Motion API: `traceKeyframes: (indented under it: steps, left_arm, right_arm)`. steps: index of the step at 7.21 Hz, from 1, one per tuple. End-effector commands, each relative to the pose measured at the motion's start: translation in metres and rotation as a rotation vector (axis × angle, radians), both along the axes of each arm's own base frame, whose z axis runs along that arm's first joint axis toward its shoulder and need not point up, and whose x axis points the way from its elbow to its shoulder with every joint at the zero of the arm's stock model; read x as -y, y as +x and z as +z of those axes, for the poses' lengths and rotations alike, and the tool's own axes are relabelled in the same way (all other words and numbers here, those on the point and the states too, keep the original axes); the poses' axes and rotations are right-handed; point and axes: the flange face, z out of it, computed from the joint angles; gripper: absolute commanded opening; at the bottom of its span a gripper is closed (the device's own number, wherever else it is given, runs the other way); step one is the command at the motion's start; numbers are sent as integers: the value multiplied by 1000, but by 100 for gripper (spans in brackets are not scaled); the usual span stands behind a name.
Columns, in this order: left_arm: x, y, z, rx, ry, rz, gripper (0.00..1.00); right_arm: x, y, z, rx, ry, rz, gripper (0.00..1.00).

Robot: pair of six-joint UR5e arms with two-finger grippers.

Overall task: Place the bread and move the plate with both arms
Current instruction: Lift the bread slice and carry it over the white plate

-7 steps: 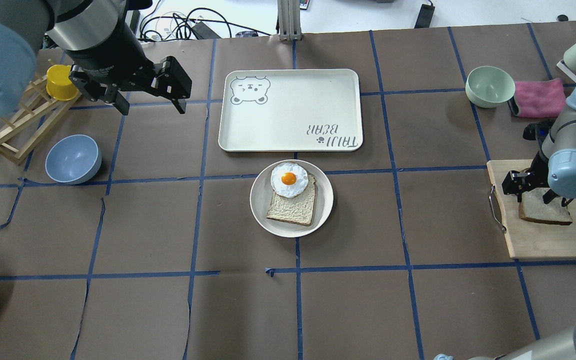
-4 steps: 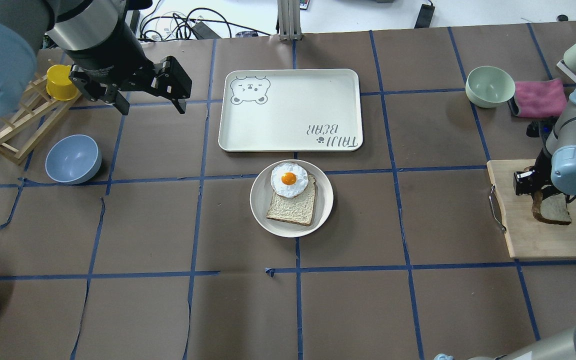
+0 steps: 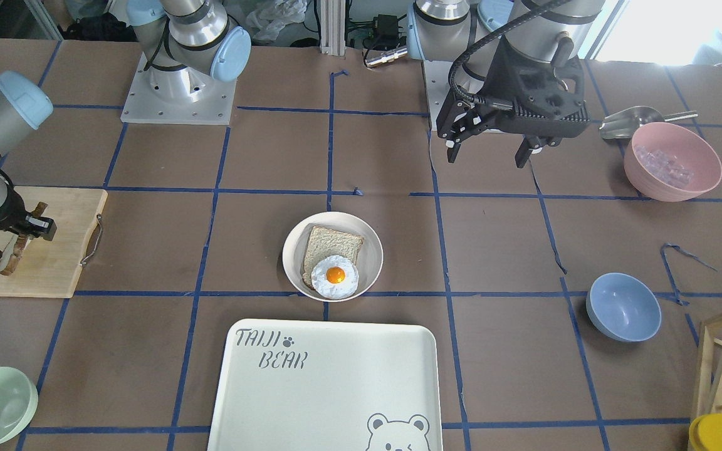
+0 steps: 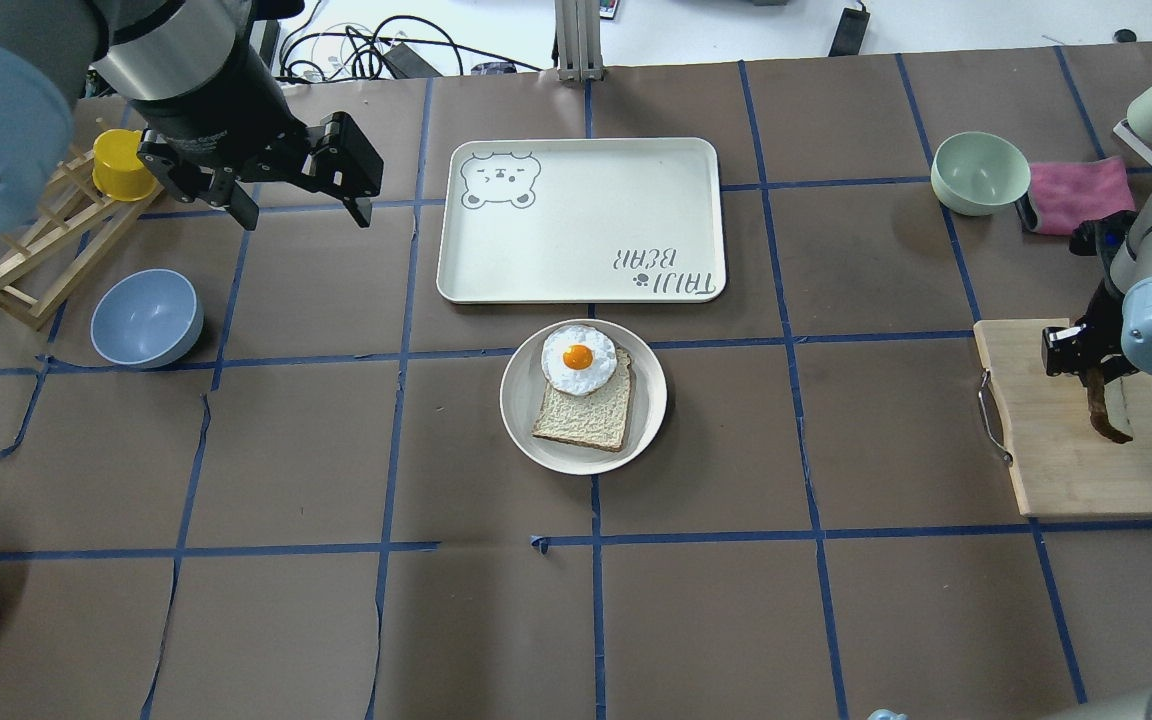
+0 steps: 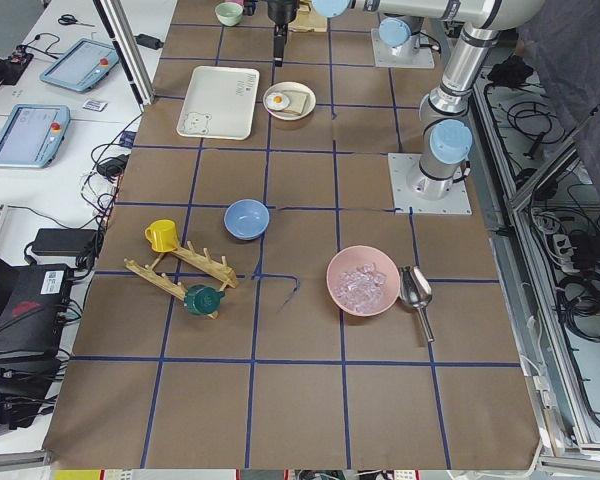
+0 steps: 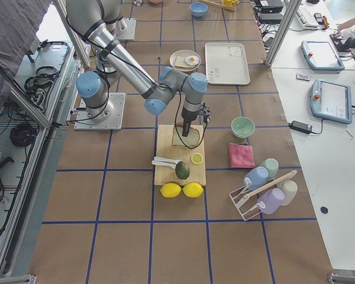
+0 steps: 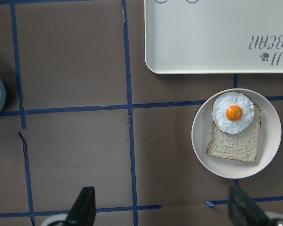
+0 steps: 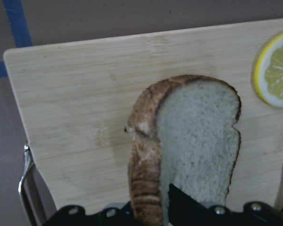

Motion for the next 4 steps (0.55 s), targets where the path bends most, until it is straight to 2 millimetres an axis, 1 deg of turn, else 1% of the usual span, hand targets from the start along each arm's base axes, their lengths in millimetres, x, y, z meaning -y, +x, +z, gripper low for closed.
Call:
traceKeyframes:
  steps: [1,2,3,4]
  left_arm:
    - [0,0,0,-1,0,-1,100]
    - [0,0,0,-1,-2,-1,100]
    - [1,-1,0,-4,-3,-1,100]
    - [1,-1,0,-4,-3,-1,100]
  right_arm:
    - [19,26,52,-12,-18,23,0]
    - [23,45,81,-5,14,-46,0]
    - [33,83,115,-16,7,-41,0]
    - [45,131,136,-27,-7,-55,0]
